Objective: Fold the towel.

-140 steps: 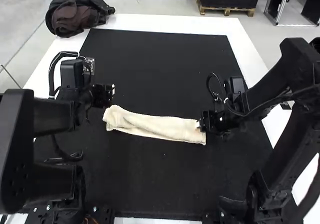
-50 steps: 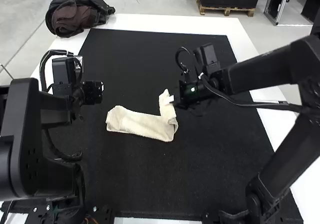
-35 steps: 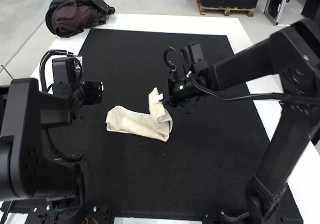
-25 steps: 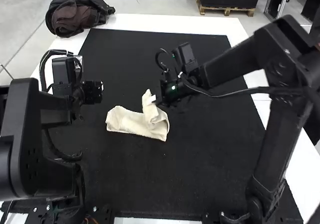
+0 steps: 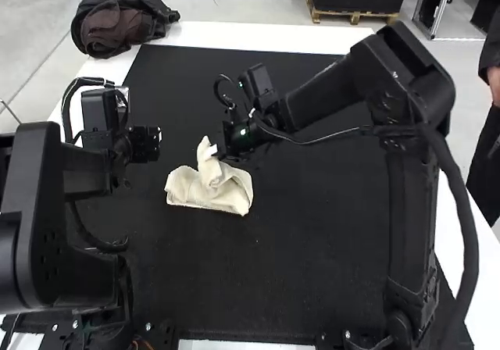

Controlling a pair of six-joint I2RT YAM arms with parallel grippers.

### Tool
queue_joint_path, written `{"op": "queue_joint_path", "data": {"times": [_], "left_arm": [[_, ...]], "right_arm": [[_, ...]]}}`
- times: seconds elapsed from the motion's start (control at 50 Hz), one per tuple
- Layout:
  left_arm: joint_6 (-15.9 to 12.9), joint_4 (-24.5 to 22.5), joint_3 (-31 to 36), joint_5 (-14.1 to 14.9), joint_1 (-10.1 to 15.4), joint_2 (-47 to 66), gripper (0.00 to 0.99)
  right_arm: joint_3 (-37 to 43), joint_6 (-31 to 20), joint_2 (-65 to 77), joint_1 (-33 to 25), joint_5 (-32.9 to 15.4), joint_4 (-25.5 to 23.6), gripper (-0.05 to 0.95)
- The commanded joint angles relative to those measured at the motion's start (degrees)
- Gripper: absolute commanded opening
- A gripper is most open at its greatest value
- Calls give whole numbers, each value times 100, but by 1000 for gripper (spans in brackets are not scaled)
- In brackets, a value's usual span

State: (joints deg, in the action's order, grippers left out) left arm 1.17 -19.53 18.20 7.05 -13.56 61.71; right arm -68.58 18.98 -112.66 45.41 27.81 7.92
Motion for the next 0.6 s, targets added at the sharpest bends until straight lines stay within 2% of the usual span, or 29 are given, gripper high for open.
{"op": "queue_joint_path", "data": {"times": [0.0, 0.32, 0.38, 0.42, 0.5, 0.54, 0.58], "left_arm": [[32, -51, 88, -2, -50, 7, 967], [59, -60, 88, -19, -59, 7, 967], [199, -51, 88, -46, -76, 7, 967], [208, -60, 88, -54, -94, 7, 967], [217, -121, 88, -90, -155, -1, 967], [217, -174, 88, -116, -199, -1, 967], [217, -209, 96, -134, -252, -1, 967]], "right_arm": [[-332, 88, -116, 197, -4, 60, -23], [-833, 88, -564, 399, 5, 60, -20], [-903, 88, -634, 407, 5, 104, 5], [-938, 88, -678, 407, 14, 113, 113], [-1009, 88, -740, 399, 5, 227, 452], [-1061, 106, -766, 381, 5, 289, 582], [-1114, 141, -792, 364, 14, 368, 661]]}}
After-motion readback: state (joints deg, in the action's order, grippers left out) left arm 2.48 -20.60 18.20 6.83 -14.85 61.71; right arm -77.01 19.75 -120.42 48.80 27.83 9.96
